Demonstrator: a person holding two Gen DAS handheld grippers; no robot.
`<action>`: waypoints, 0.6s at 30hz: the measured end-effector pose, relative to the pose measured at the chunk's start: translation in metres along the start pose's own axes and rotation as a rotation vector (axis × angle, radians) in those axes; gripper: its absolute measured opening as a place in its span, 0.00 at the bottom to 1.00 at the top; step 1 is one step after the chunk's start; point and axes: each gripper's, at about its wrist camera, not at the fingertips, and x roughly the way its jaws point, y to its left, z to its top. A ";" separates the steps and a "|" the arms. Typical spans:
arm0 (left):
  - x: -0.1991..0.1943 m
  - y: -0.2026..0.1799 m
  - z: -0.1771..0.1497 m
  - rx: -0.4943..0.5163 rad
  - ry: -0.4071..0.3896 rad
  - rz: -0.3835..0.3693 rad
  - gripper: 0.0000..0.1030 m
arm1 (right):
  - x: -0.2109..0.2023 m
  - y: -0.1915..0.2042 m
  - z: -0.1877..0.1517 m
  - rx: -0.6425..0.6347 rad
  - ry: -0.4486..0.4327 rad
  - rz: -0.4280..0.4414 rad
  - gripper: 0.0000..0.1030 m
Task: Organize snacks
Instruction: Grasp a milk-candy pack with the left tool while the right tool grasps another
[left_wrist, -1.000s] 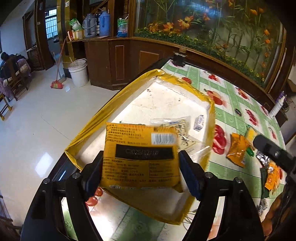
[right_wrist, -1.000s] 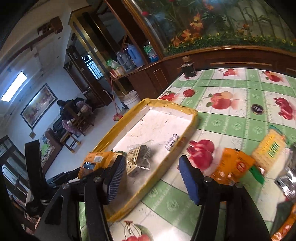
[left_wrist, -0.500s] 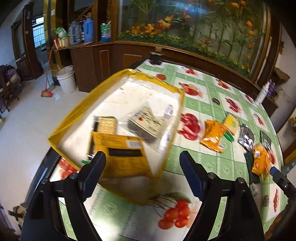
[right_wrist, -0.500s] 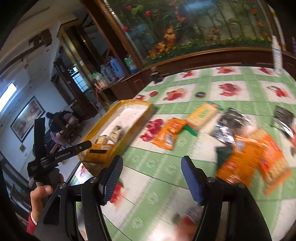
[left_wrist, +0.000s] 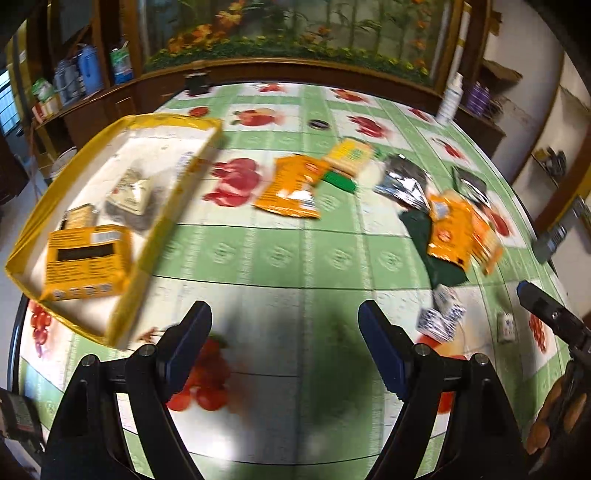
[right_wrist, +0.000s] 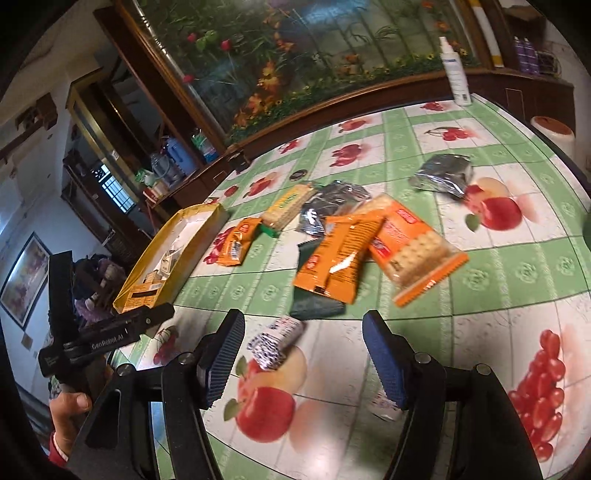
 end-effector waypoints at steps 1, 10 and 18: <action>0.001 -0.008 -0.001 0.016 0.007 -0.014 0.80 | -0.002 -0.003 -0.001 0.001 0.000 -0.010 0.67; 0.008 -0.066 0.000 0.130 0.036 -0.098 0.79 | -0.012 -0.014 -0.018 -0.036 0.017 -0.095 0.67; 0.015 -0.095 0.002 0.189 0.046 -0.112 0.79 | -0.001 -0.004 -0.027 -0.112 0.066 -0.155 0.65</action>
